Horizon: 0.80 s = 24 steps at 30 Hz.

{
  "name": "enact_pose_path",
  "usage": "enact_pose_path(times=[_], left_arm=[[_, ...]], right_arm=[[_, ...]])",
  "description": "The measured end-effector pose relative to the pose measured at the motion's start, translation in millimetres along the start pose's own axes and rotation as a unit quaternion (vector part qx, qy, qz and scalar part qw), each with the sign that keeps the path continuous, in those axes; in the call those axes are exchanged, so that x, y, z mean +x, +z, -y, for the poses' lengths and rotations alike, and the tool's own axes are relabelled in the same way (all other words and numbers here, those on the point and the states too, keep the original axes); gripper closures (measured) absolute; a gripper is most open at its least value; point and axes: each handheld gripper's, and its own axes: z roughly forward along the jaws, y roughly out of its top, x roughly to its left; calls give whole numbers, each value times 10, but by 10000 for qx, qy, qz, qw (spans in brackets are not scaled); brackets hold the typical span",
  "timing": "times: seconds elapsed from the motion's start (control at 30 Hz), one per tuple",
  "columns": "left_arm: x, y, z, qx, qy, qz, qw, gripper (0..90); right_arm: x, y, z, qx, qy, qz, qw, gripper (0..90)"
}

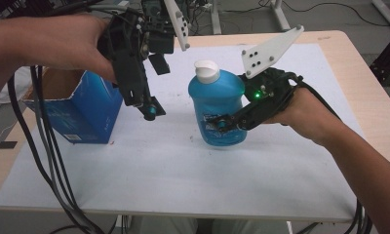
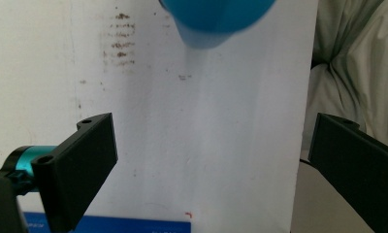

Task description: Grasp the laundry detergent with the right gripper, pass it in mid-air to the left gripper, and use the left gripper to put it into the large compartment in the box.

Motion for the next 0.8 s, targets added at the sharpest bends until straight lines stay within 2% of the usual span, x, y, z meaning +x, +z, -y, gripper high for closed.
enact_pose_path(times=[0.2, 0.5, 0.8], left_arm=[[-1, -7, -104, -73, 70, 22, 9999, 35], [4, 33, -244, 6, 110, 69, 9999, 35], [8, 100, -351, 1, 139, 54, 9999, 35]], right_arm=[[-7, 79, -27, 44, -24, -18, 10000, 446], [-13, 190, -44, 108, -29, -51, 9999, 447], [-6, 244, -53, 37, -1, -66, 10000, 447]])
